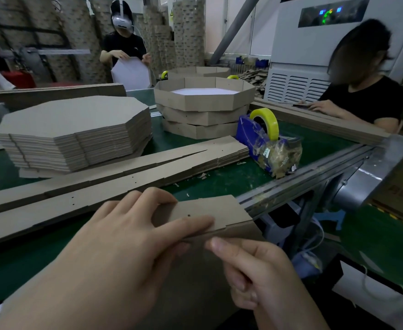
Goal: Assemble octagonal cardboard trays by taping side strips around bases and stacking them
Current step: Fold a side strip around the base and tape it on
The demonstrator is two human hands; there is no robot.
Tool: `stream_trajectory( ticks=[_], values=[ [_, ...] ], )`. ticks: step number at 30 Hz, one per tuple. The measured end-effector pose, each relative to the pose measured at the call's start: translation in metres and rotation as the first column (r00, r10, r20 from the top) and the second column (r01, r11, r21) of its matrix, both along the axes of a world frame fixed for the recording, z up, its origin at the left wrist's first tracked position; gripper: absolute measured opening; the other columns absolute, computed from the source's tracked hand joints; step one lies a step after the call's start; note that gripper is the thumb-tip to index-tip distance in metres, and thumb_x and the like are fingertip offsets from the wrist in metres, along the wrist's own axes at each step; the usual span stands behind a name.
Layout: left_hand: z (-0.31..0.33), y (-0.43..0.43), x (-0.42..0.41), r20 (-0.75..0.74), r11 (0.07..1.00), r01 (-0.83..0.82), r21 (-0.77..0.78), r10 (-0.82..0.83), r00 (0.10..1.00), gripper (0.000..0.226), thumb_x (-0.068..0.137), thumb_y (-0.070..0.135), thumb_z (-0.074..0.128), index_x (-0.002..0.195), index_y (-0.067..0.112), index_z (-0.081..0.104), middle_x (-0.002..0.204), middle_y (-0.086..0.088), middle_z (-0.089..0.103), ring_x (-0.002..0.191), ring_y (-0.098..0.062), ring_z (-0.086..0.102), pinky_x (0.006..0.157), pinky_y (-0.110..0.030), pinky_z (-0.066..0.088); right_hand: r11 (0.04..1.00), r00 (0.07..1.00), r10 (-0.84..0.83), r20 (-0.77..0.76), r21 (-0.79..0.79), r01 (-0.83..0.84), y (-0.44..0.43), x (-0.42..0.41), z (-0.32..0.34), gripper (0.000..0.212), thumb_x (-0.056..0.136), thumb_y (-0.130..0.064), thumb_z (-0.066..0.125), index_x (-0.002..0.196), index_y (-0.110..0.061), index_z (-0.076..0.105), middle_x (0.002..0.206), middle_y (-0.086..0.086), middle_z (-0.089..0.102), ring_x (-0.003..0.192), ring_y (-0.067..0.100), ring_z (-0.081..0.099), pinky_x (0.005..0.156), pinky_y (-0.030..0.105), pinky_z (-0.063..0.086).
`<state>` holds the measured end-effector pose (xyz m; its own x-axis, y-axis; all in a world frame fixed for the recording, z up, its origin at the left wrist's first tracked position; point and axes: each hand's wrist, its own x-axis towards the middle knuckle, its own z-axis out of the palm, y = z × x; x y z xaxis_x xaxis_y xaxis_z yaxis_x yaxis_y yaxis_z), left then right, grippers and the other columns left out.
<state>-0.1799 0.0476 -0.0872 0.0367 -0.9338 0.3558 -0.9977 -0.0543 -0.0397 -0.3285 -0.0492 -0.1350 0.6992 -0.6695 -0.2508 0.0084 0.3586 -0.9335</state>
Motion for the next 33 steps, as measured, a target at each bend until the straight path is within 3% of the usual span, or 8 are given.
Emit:
stream_trajectory(
  ticks=[3,6,8,10,13,26,29,33],
  values=[
    [0.003,0.001,-0.004,-0.053,0.999,-0.03,-0.013,0.029,0.998,0.038,0.084,0.05,0.037,0.113,0.054,0.061,0.097,0.008,0.062,0.081,-0.015,0.066,0.073,-0.037,0.051,0.999,0.999,0.044,0.004,-0.011,-0.044,0.001,0.0,0.0,0.043,0.038,-0.043,0.074,0.073,-0.017,0.079,0.039,0.0,0.035,0.03,0.007,0.024,0.036,0.018,0.014],
    [0.001,-0.005,-0.016,-0.116,0.99,-0.111,-0.086,0.101,0.988,0.034,0.084,0.055,0.034,0.087,0.044,0.066,0.088,0.011,0.063,0.079,-0.015,0.067,0.093,-0.051,0.045,0.997,0.997,0.072,0.04,-0.022,-0.071,0.006,0.004,0.001,0.041,0.042,-0.039,0.072,0.073,-0.014,0.079,0.035,0.0,0.032,0.028,0.005,0.023,0.032,0.016,0.016],
    [-0.001,-0.01,-0.021,-0.133,0.977,-0.168,-0.131,0.15,0.98,0.03,0.084,0.054,0.04,0.071,0.035,0.06,0.081,0.012,0.062,0.069,-0.017,0.064,0.078,-0.031,0.05,0.996,0.995,0.09,0.048,-0.022,-0.089,0.009,0.005,0.002,0.041,0.041,-0.038,0.07,0.072,-0.013,0.079,0.034,0.0,0.032,0.027,0.005,0.023,0.031,0.015,0.017],
    [0.0,-0.01,-0.021,-0.163,0.968,-0.188,-0.168,0.161,0.973,0.03,0.086,0.055,0.051,0.066,0.033,0.057,0.078,0.013,0.062,0.06,-0.016,0.06,0.057,-0.009,0.026,0.993,0.994,0.111,0.023,-0.04,-0.11,0.008,0.006,0.002,0.04,0.039,-0.04,0.069,0.07,-0.016,0.079,0.035,0.002,0.034,0.027,0.006,0.024,0.032,0.016,0.018],
    [0.003,-0.005,-0.018,-0.159,0.97,-0.162,-0.179,0.134,0.978,0.031,0.083,0.058,0.048,0.065,0.036,0.062,0.081,0.013,0.065,0.059,-0.013,0.06,0.057,-0.006,0.014,0.984,0.984,0.177,-0.021,-0.028,-0.177,0.003,0.004,0.005,0.031,0.044,-0.038,0.068,0.064,-0.016,0.078,0.038,0.006,0.039,0.025,0.008,0.025,0.032,0.016,0.018],
    [-0.004,0.005,-0.013,-0.157,0.942,-0.185,-0.279,0.146,0.977,0.029,0.077,0.054,0.047,0.064,0.036,0.066,0.087,0.013,0.069,0.071,-0.015,0.066,0.063,-0.008,0.022,0.952,0.941,0.306,-0.148,0.025,-0.305,-0.004,0.0,-0.001,0.06,0.046,-0.048,0.066,0.082,-0.001,0.076,0.048,0.017,0.051,0.027,0.011,0.024,0.034,0.017,0.013],
    [-0.003,0.013,-0.005,-0.17,0.938,-0.191,-0.291,0.146,0.975,0.027,0.078,0.054,0.049,0.067,0.037,0.067,0.09,0.014,0.069,0.072,-0.014,0.067,0.052,-0.017,0.034,0.985,0.981,0.147,-0.13,-0.077,-0.157,0.001,0.003,-0.007,0.052,0.046,-0.048,0.065,0.074,-0.005,0.076,0.042,0.011,0.044,0.028,0.01,0.024,0.034,0.016,0.014],
    [-0.006,0.023,0.002,-0.141,0.959,-0.14,-0.246,0.107,0.984,0.022,0.079,0.055,0.051,0.079,0.041,0.068,0.101,0.013,0.068,0.084,-0.015,0.067,0.052,-0.029,0.048,0.929,0.95,-0.237,0.203,-0.239,0.282,-0.008,0.004,-0.002,0.034,0.06,-0.045,0.061,0.059,-0.012,0.068,0.041,0.003,0.032,0.035,0.011,0.023,0.036,0.018,0.018]
  ],
)
